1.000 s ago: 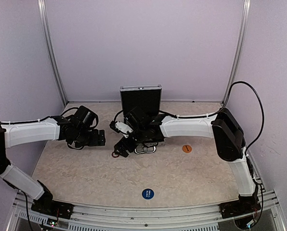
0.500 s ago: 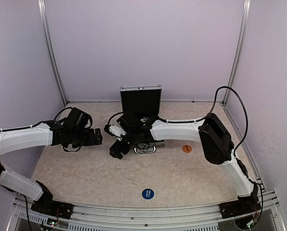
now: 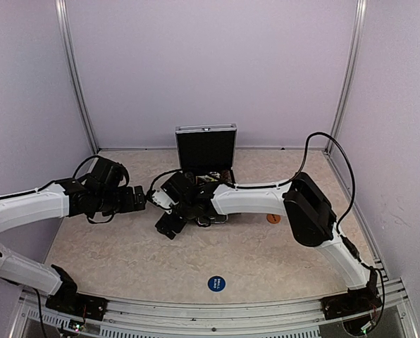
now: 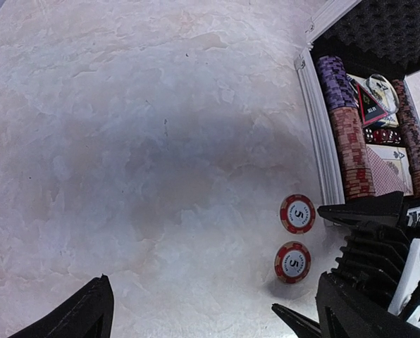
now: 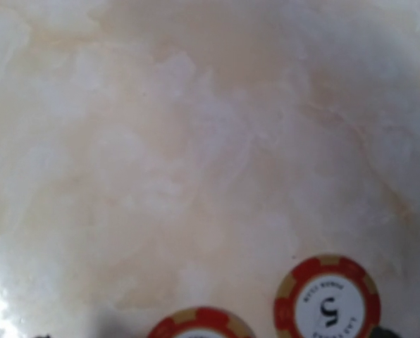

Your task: Pack up texas hold em set

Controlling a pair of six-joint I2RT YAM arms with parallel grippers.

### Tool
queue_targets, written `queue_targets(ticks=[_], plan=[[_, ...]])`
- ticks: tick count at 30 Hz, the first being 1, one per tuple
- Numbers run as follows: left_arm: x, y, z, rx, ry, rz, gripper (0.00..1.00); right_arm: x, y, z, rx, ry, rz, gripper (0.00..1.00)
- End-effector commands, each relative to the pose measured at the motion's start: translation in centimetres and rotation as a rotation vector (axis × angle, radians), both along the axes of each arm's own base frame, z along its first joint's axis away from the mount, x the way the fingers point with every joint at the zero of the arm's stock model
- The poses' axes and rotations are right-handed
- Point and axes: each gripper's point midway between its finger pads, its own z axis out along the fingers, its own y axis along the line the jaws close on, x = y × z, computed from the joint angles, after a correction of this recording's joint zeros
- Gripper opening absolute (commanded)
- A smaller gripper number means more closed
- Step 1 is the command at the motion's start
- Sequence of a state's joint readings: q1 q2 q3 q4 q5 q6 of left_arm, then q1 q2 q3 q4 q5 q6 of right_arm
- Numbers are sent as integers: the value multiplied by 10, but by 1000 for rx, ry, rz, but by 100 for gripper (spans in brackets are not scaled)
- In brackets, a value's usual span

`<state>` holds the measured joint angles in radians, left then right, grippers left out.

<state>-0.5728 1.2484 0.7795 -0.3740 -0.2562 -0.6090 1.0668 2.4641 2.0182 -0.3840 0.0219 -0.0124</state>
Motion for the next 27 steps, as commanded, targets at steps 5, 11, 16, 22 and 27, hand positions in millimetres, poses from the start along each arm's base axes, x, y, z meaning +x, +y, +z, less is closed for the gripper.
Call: queue_targets(ticks=[5,11,16,22,27], plan=[[5,3,8,-20,-47,23,99,-24,-22,-47,-119,103,-61,95],[8,2,14,-28,-81,17,99,-36,-14,-36,-109,57,-92,95],[10,4,23,-21,-123,15,99,-35,-15,-36,-55,124,-195,96],[6,6,29,-52,-165,14,99,-37,-10,-45,3,231,-265,94],[3,9,39,-68,-202,22,99,-35,-14,-48,1,240,-313,87]])
